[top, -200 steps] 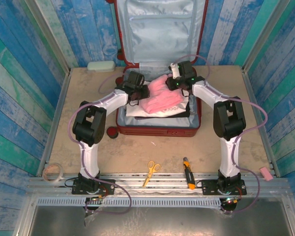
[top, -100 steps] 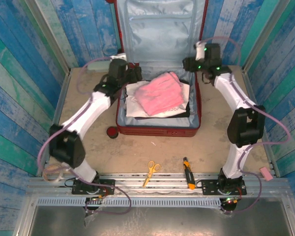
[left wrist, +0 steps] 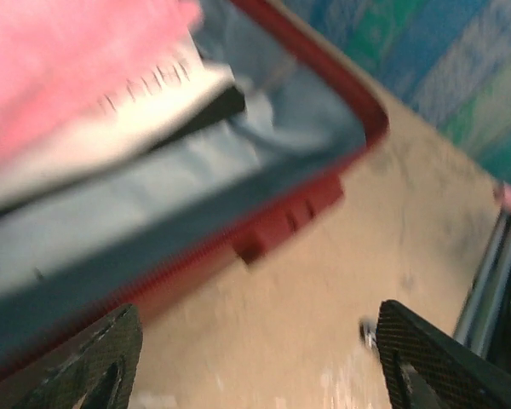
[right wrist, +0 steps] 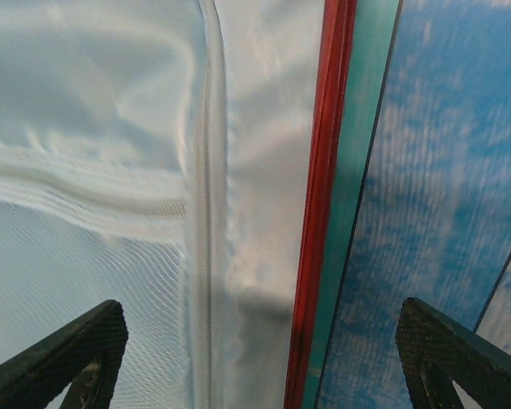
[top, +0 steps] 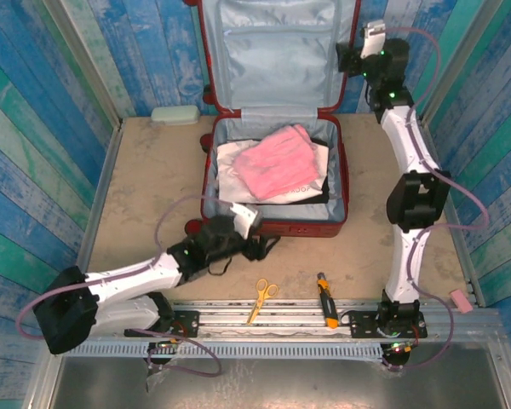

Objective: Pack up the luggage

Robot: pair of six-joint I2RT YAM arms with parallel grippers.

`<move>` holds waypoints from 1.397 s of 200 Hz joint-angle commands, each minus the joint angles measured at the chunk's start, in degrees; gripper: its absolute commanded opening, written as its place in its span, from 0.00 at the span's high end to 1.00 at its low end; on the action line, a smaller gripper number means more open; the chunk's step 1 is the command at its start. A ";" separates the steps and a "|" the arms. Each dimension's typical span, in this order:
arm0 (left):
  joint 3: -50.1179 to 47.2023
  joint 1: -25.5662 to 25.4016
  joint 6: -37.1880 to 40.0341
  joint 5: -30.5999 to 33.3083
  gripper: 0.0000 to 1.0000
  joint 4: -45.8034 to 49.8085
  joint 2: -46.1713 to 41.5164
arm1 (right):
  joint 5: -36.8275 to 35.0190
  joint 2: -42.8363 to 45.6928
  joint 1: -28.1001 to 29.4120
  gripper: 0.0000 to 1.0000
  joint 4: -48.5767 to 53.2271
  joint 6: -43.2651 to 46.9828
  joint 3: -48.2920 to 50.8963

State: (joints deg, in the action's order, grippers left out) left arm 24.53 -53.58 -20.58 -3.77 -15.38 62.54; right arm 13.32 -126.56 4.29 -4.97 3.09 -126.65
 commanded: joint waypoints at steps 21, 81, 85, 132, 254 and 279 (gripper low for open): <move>-3.94 -4.15 6.07 5.13 0.29 -15.76 0.51 | -2.84 -5.32 0.10 0.23 -8.99 0.55 -3.70; -3.73 -4.43 5.51 8.09 0.35 -31.26 19.76 | -3.19 -11.50 -0.25 0.43 -9.62 0.73 -11.89; -3.51 -4.47 4.96 8.41 0.36 -32.22 20.78 | -3.34 -11.65 -0.22 0.44 -9.58 0.77 -12.08; -0.80 -4.73 0.58 11.43 0.42 -39.56 30.52 | -1.15 -14.14 -0.69 0.62 -10.33 1.56 -14.67; 7.90 -4.78 -5.28 20.07 0.53 -52.08 42.55 | -2.67 6.33 -0.08 0.99 -32.81 2.51 27.05; 10.95 -4.78 -2.68 20.24 0.53 -52.64 43.67 | -3.03 13.08 0.08 0.99 -38.12 4.20 39.09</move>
State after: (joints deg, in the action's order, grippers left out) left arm 29.85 -59.99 -25.23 10.59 -59.55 103.92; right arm 9.21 -118.76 4.05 -38.76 5.50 -97.60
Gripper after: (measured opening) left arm 0.469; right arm 0.075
